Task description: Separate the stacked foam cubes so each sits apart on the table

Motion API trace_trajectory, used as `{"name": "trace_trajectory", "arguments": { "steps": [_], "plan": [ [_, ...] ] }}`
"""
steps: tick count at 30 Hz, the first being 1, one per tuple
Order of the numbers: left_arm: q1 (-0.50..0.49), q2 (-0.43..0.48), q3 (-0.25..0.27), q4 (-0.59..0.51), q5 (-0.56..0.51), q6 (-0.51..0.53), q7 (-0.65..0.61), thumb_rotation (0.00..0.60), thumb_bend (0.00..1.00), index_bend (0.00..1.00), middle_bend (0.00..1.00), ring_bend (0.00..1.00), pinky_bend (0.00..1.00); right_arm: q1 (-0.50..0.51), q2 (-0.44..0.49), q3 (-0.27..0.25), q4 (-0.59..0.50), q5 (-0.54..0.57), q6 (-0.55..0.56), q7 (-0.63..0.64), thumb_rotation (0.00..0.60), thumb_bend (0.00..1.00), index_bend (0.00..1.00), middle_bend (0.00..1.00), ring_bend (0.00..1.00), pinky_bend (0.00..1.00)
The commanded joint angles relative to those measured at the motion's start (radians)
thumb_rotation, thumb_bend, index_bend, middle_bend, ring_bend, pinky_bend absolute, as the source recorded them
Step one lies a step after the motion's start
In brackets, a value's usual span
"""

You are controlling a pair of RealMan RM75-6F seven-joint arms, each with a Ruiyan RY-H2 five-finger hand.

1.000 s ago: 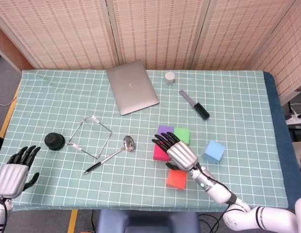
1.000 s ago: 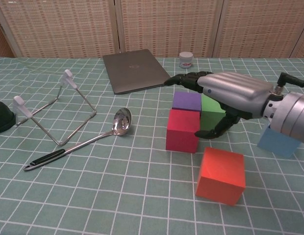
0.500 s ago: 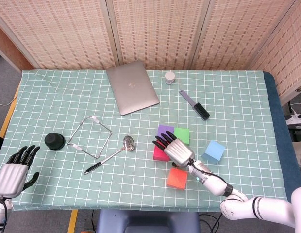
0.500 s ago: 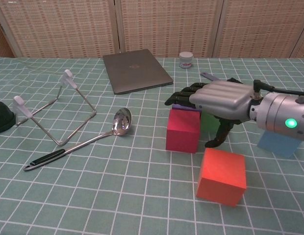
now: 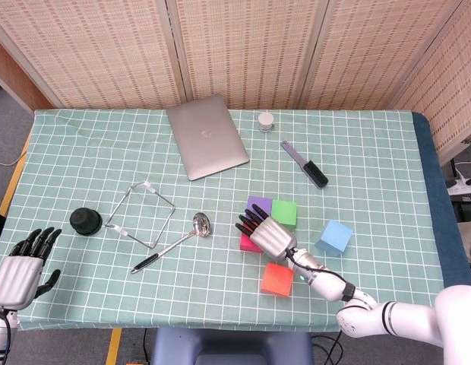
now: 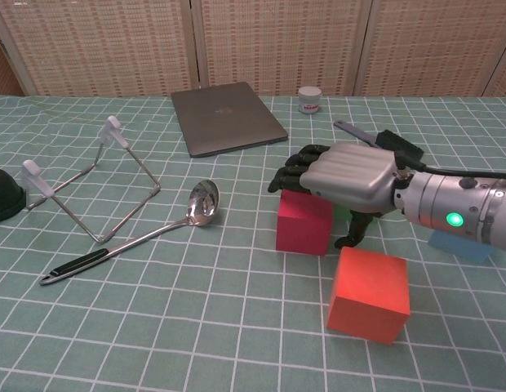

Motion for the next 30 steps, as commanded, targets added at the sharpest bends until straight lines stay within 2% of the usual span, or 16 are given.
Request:
{"name": "trace_trajectory", "arguments": {
  "steps": [1,7,9,11,18,23,30],
  "plan": [
    [-0.001,0.000,0.000,0.000,-0.001,-0.001,0.001,0.600,0.33,0.10,0.10,0.10,0.28,0.000,-0.013,-0.008,0.019,-0.015,0.017,-0.002,0.600,0.06,0.21,0.15,0.00,0.00],
    [-0.001,0.000,-0.001,-0.001,-0.002,-0.001,0.002,0.600,0.33,0.10,0.10,0.10,0.28,-0.005,-0.032,-0.014,0.048,-0.045,0.053,0.002,0.600,0.06,0.47,0.34,0.00,0.00],
    [-0.001,0.000,0.000,-0.001,-0.001,-0.002,0.002,0.600,0.33,0.10,0.10,0.10,0.28,-0.010,-0.049,-0.018,0.074,-0.081,0.092,0.024,0.600,0.06,0.57,0.41,0.02,0.00],
    [-0.002,-0.001,0.001,0.000,0.000,-0.003,0.003,0.600,0.33,0.10,0.10,0.10,0.28,-0.024,-0.075,-0.020,0.106,-0.145,0.176,0.099,0.600,0.06,0.61,0.44,0.04,0.00],
    [-0.003,-0.003,0.000,0.000,0.000,-0.005,0.006,0.600,0.33,0.10,0.10,0.10,0.28,-0.032,-0.131,-0.036,0.196,-0.285,0.337,0.335,0.600,0.06,0.62,0.47,0.07,0.00],
    [-0.005,-0.004,0.001,0.001,0.000,-0.007,0.008,0.600,0.33,0.10,0.10,0.10,0.28,-0.020,-0.129,-0.059,0.173,-0.310,0.316,0.430,0.600,0.06,0.62,0.47,0.07,0.00],
    [-0.005,-0.005,0.001,0.000,0.001,-0.007,0.008,0.600,0.33,0.10,0.10,0.10,0.28,0.000,-0.159,-0.066,0.149,-0.306,0.252,0.415,0.600,0.06,0.61,0.47,0.07,0.00]
  ]
}}
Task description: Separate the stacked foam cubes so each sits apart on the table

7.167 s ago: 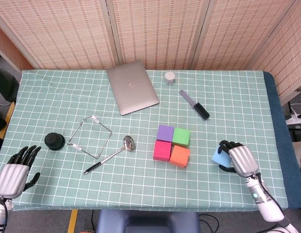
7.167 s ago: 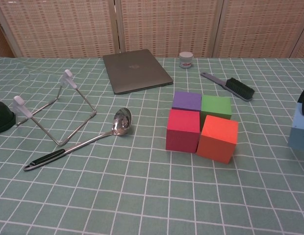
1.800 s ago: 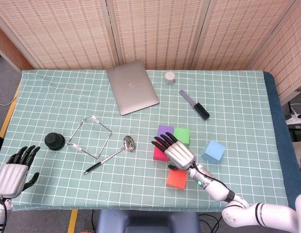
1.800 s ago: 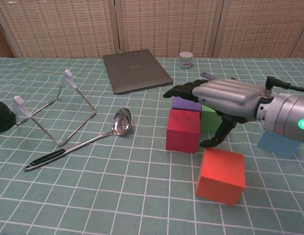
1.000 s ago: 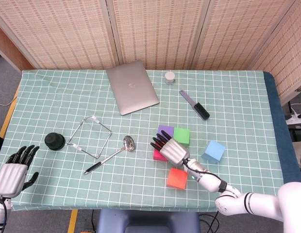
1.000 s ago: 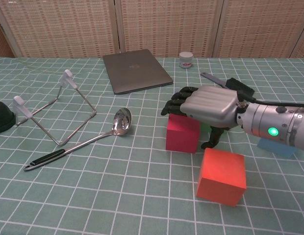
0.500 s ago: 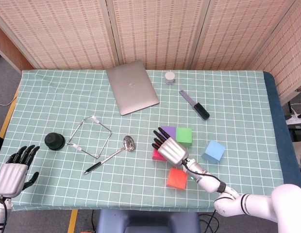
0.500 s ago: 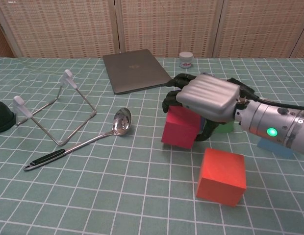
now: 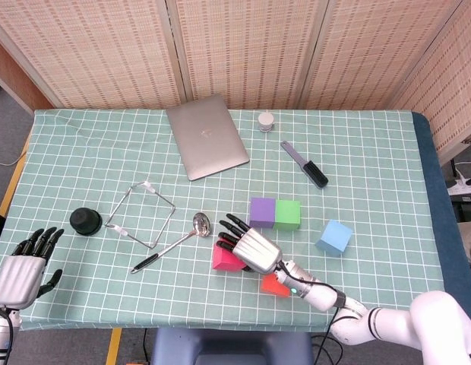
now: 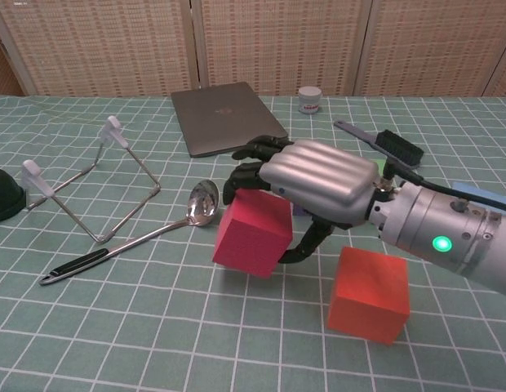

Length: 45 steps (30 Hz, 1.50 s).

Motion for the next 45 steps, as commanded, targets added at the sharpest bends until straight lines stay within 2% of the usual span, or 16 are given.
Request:
{"name": "trace_trajectory", "arguments": {
  "steps": [1,3,7,12,15,17,21,24,28,32,36,41,45],
  "plan": [
    [0.001,0.001,0.000,0.000,0.000,0.001,-0.002,0.600,0.33,0.10,0.10,0.10,0.28,0.010,-0.018,-0.001,-0.010,0.006,-0.027,-0.021,0.600,0.06,0.60,0.47,0.07,0.00],
    [0.001,0.001,0.000,0.000,0.000,0.002,-0.005,0.600,0.33,0.10,0.10,0.10,0.28,0.011,-0.026,0.001,-0.013,0.012,-0.040,-0.037,0.600,0.06,0.57,0.44,0.07,0.00],
    [0.001,0.003,-0.001,0.001,0.000,0.004,-0.010,0.600,0.33,0.10,0.10,0.10,0.28,0.006,-0.021,0.009,-0.037,0.046,-0.070,-0.056,0.600,0.06,0.44,0.26,0.01,0.00],
    [0.001,0.002,-0.003,0.003,0.000,0.006,-0.014,0.600,0.33,0.10,0.10,0.10,0.28,-0.005,0.017,0.032,-0.104,0.092,-0.084,-0.054,0.600,0.05,0.18,0.04,0.00,0.00],
    [-0.001,0.001,-0.002,0.003,0.001,0.003,-0.010,0.600,0.33,0.10,0.10,0.10,0.28,-0.010,0.041,0.048,-0.128,0.112,-0.083,-0.051,0.600,0.05,0.05,0.00,0.00,0.00],
    [-0.001,0.000,-0.001,0.002,0.003,0.002,-0.008,0.600,0.33,0.10,0.10,0.10,0.28,-0.013,0.056,0.059,-0.141,0.129,-0.084,-0.040,0.600,0.05,0.01,0.00,0.00,0.00],
    [-0.001,-0.001,-0.001,0.002,0.002,0.003,-0.005,0.600,0.33,0.10,0.10,0.10,0.28,-0.015,0.092,0.080,-0.174,0.172,-0.109,0.023,0.600,0.04,0.00,0.00,0.00,0.00],
    [-0.001,-0.001,-0.002,0.001,-0.001,0.001,-0.006,0.600,0.33,0.10,0.10,0.10,0.28,-0.023,0.091,0.109,-0.155,0.214,-0.102,0.024,0.600,0.04,0.00,0.00,0.00,0.00],
    [-0.003,-0.003,0.000,0.003,0.000,-0.003,-0.004,0.600,0.33,0.10,0.10,0.10,0.28,-0.021,0.054,0.155,-0.100,0.319,-0.134,-0.028,0.600,0.04,0.00,0.00,0.00,0.00],
    [-0.004,-0.003,-0.001,0.003,-0.002,-0.005,-0.002,0.600,0.33,0.10,0.10,0.10,0.28,0.000,-0.002,0.201,-0.026,0.384,-0.159,-0.013,0.600,0.04,0.00,0.00,0.00,0.00],
    [-0.004,-0.002,-0.002,0.005,-0.005,-0.004,-0.008,0.600,0.33,0.10,0.10,0.10,0.28,0.026,-0.047,0.223,0.055,0.413,-0.188,-0.001,0.600,0.04,0.04,0.04,0.00,0.00],
    [-0.003,0.000,-0.003,0.007,-0.004,-0.002,-0.016,0.600,0.33,0.10,0.10,0.10,0.28,0.051,-0.097,0.247,0.139,0.475,-0.219,-0.045,0.600,0.04,0.08,0.12,0.00,0.00],
    [-0.004,0.000,-0.003,0.009,-0.005,-0.002,-0.019,0.600,0.33,0.10,0.10,0.10,0.28,0.061,-0.121,0.250,0.185,0.505,-0.239,-0.072,0.600,0.04,0.10,0.13,0.00,0.00]
  ]
}}
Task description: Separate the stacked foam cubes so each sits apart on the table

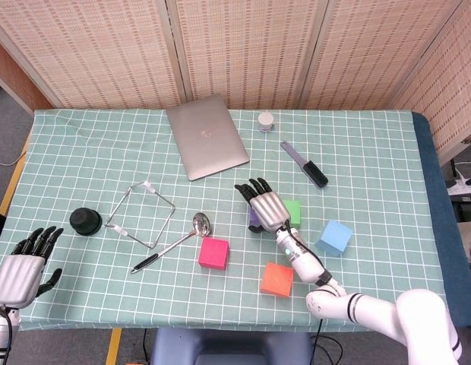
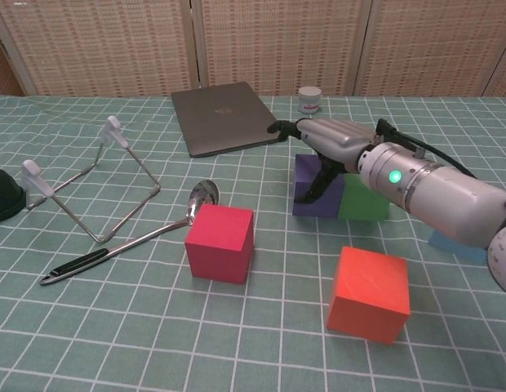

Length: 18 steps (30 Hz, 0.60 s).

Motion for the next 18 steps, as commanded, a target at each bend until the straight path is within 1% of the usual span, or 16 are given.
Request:
{"name": "trace_trajectory", "arguments": {
  "steps": [1,8,13,15,17,18],
  "plan": [
    [0.000,0.000,0.000,0.000,-0.001,-0.002,0.000,0.600,0.33,0.10,0.10,0.10,0.28,0.011,-0.023,0.005,0.035,0.019,-0.016,-0.016,0.600,0.04,0.11,0.14,0.00,0.00],
    [0.000,0.000,0.000,-0.003,0.000,0.000,0.003,0.600,0.33,0.10,0.10,0.10,0.28,0.015,-0.058,-0.008,0.108,-0.015,0.003,0.027,0.600,0.07,0.19,0.20,0.01,0.00],
    [-0.001,-0.001,0.001,-0.002,-0.002,-0.003,0.004,0.600,0.33,0.10,0.10,0.10,0.28,0.012,-0.071,-0.014,0.138,-0.043,0.031,0.058,0.600,0.10,0.27,0.23,0.05,0.00],
    [-0.002,-0.001,0.001,-0.002,-0.001,-0.003,0.005,0.600,0.33,0.10,0.10,0.10,0.28,0.009,-0.079,-0.015,0.150,-0.063,0.060,0.078,0.600,0.11,0.29,0.25,0.07,0.01],
    [-0.002,-0.002,0.001,-0.002,0.000,-0.003,0.006,0.600,0.33,0.10,0.10,0.10,0.28,0.006,-0.084,-0.022,0.159,-0.092,0.085,0.111,0.600,0.11,0.33,0.27,0.11,0.06],
    [-0.002,-0.002,0.001,-0.002,0.000,-0.003,0.006,0.600,0.33,0.10,0.10,0.10,0.28,0.005,-0.084,-0.025,0.160,-0.104,0.096,0.127,0.600,0.12,0.35,0.28,0.13,0.13]
  ]
}}
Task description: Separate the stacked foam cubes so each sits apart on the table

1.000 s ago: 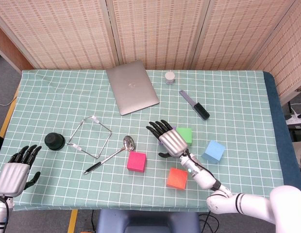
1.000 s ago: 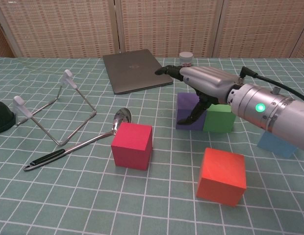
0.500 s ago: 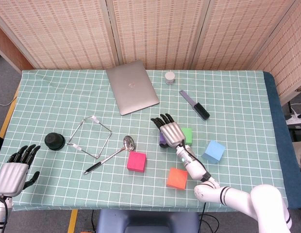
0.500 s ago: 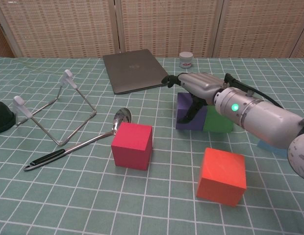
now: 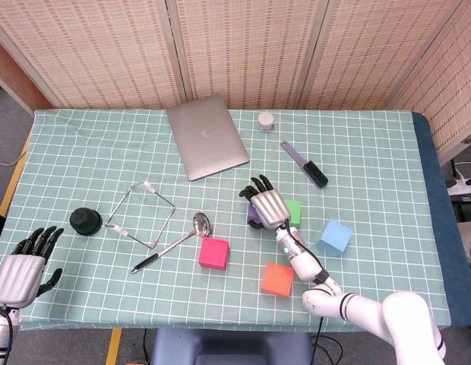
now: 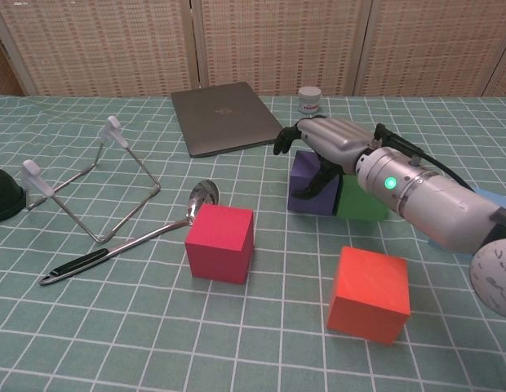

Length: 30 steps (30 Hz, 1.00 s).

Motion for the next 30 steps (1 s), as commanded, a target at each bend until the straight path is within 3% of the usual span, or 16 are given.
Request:
{"name": "trace_trajectory", "arguments": {
  "steps": [1,9,14,18,21,28,30],
  "plan": [
    [0.000,0.000,0.000,0.000,0.000,0.000,0.001,0.600,0.33,0.10,0.10,0.10,0.28,-0.006,-0.008,-0.014,0.012,-0.052,0.046,0.064,0.600,0.12,0.36,0.29,0.15,0.15],
    [0.000,-0.001,0.001,-0.001,0.001,0.000,0.003,0.600,0.33,0.10,0.10,0.10,0.28,-0.010,-0.005,-0.056,0.007,-0.162,0.117,0.206,0.600,0.12,0.38,0.31,0.17,0.19],
    [-0.001,0.000,-0.001,0.000,-0.001,0.000,-0.001,0.600,0.33,0.10,0.10,0.10,0.28,-0.023,-0.018,-0.037,0.009,-0.151,0.161,0.112,0.600,0.12,0.35,0.30,0.14,0.17],
    [-0.003,-0.001,-0.001,0.001,-0.002,-0.003,-0.001,0.600,0.33,0.10,0.10,0.10,0.28,-0.031,-0.015,-0.018,-0.006,-0.107,0.139,0.029,0.600,0.12,0.20,0.17,0.03,0.05],
    [-0.002,-0.002,0.001,0.000,0.001,-0.001,0.002,0.600,0.33,0.10,0.10,0.10,0.28,-0.035,0.005,-0.002,-0.049,-0.047,0.085,-0.048,0.600,0.12,0.11,0.11,0.00,0.00],
    [-0.002,-0.002,0.001,0.000,0.001,0.000,0.003,0.600,0.33,0.10,0.10,0.10,0.28,-0.038,0.021,0.035,-0.103,0.098,-0.005,-0.194,0.600,0.12,0.03,0.07,0.00,0.00],
    [-0.001,-0.002,0.001,0.000,0.000,0.000,0.002,0.600,0.33,0.10,0.10,0.10,0.28,-0.036,0.014,0.040,-0.096,0.110,-0.004,-0.205,0.600,0.12,0.03,0.11,0.01,0.00]
  ]
}}
